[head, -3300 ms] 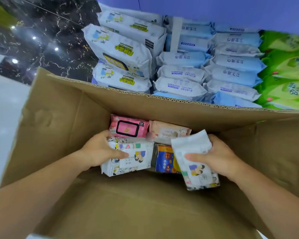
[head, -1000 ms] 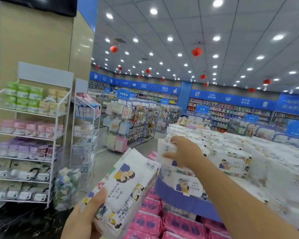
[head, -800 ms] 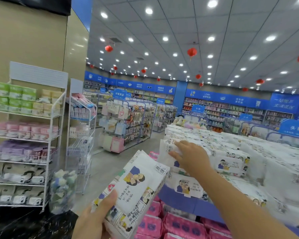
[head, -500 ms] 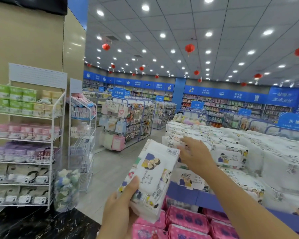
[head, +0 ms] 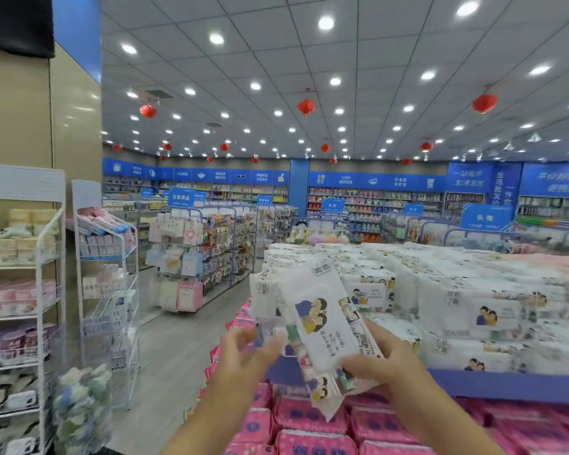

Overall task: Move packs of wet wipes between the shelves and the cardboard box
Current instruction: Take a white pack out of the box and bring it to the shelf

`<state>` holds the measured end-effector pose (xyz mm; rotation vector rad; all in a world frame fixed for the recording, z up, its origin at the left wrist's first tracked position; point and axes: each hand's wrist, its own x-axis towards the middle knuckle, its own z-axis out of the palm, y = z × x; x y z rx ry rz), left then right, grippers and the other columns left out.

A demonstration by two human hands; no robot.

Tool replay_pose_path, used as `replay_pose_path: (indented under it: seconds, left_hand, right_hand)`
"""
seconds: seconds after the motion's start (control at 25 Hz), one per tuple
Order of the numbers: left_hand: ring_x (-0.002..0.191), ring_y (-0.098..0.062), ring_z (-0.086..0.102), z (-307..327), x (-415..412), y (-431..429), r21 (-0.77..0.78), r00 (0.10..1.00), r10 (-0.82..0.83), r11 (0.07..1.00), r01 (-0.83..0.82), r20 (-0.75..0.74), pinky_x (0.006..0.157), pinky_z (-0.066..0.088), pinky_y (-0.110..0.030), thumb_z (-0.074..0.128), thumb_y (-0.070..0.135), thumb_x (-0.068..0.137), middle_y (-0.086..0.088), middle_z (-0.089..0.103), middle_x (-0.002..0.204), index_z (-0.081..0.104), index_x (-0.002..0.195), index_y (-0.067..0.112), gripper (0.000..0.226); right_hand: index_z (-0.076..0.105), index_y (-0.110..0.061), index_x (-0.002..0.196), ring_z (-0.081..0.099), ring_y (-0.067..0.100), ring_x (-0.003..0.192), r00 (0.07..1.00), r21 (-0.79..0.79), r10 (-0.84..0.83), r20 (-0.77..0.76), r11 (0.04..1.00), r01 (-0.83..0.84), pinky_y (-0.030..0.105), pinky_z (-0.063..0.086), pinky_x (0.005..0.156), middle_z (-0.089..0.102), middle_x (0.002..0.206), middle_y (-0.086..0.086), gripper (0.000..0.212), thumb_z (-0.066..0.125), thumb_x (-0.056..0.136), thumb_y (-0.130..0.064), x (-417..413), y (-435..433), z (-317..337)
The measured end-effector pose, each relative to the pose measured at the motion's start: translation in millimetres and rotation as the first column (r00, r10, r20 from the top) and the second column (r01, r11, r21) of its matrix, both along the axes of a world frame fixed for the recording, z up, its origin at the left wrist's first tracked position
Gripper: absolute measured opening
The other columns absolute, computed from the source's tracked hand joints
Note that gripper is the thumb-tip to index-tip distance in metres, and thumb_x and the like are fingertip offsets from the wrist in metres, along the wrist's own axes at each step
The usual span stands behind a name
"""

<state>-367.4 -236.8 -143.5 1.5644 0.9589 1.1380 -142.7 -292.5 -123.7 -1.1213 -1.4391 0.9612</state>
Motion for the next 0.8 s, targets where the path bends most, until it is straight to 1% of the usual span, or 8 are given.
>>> replay_pose_path:
  seconds: [0.12,0.24,0.4,0.48,0.56,0.64,0.72,0.8]
  left_hand:
    - [0.115,-0.009,0.060,44,6,23,0.088,0.986,-0.156,0.983,0.161,-0.056,0.082,0.052,-0.026,0.078,0.077,0.060,0.017,0.052,0.134,0.042,0.139,0.050,0.091]
    - [0.101,-0.014,0.074,53,39,32,-0.015,0.923,-0.353,0.935,0.355,-0.153,0.086,0.062,-0.036,0.085,0.051,0.070,0.007,0.068,0.128,0.059,0.136,0.032,0.073]
    - [0.117,-0.009,0.066,47,92,56,0.165,0.927,-0.241,0.941,0.296,-0.287,0.099,0.054,-0.038,0.083,0.062,0.071,0.015,0.052,0.145,0.062,0.127,0.047,0.061]
    - [0.137,-0.010,0.047,65,117,75,0.297,0.894,-0.156,0.908,0.297,-0.420,0.111,0.041,-0.036,0.081,0.063,0.072,0.017,0.044,0.152,0.052,0.138,0.047,0.074]
    - [0.143,-0.013,0.039,88,140,101,0.391,0.786,-0.043,0.850,0.353,-0.616,0.116,0.034,-0.034,0.085,0.059,0.069,0.013,0.042,0.156,0.043,0.150,0.035,0.094]
    - [0.140,-0.017,0.043,109,158,131,0.417,0.587,0.113,0.810,0.413,-0.801,0.117,0.035,-0.038,0.085,0.061,0.065,0.009,0.044,0.156,0.039,0.152,0.029,0.104]
    - [0.138,-0.020,0.046,118,173,158,0.416,0.429,0.225,0.802,0.429,-0.875,0.115,0.038,-0.042,0.080,0.066,0.070,0.006,0.047,0.154,0.041,0.151,0.027,0.098]
    - [0.137,-0.023,0.048,114,187,178,0.414,0.325,0.290,0.799,0.436,-0.900,0.114,0.040,-0.044,0.072,0.066,0.079,0.003,0.051,0.151,0.045,0.151,0.024,0.088]
  right_hand:
    - [0.062,-0.027,0.135,0.070,0.030,0.113,0.988,-0.069,0.095,0.123,0.994,-0.087,0.046,0.056,0.092,0.071,0.126,0.004,0.078,0.085,0.060,-0.022,47,-13,17]
    - [0.070,-0.037,0.124,0.063,0.014,0.122,0.966,-0.080,0.016,0.259,0.997,0.005,0.037,0.052,0.098,0.066,0.132,-0.014,0.069,0.088,0.057,-0.031,80,-22,28]
    - [0.071,-0.043,0.116,0.056,-0.012,0.110,0.883,0.022,-0.187,0.432,0.980,0.197,0.025,0.043,0.098,0.058,0.135,-0.020,0.051,0.091,0.072,-0.027,130,-13,49]
    - [0.067,-0.047,0.119,0.050,-0.003,0.125,0.768,0.100,-0.238,0.595,0.970,0.223,0.033,0.035,0.113,0.054,0.142,-0.017,0.054,0.089,0.072,-0.030,155,7,67]
    - [0.064,-0.047,0.125,0.043,0.008,0.137,0.645,0.169,-0.262,0.718,0.964,0.203,0.042,0.028,0.120,0.050,0.146,-0.016,0.059,0.089,0.073,-0.032,172,35,85]
    - [0.057,-0.044,0.136,0.042,0.015,0.139,0.469,0.222,-0.286,0.835,0.957,0.188,0.044,0.029,0.119,0.047,0.150,-0.013,0.064,0.084,0.078,-0.036,182,68,99]
    - [0.051,-0.043,0.142,0.044,0.018,0.138,0.310,0.254,-0.301,0.902,0.950,0.182,0.044,0.032,0.116,0.047,0.152,-0.012,0.066,0.079,0.082,-0.042,186,101,103]
    - [0.050,-0.041,0.144,0.047,0.019,0.137,0.216,0.267,-0.310,0.926,0.941,0.205,0.043,0.036,0.114,0.050,0.151,-0.010,0.062,0.074,0.086,-0.046,193,128,93]
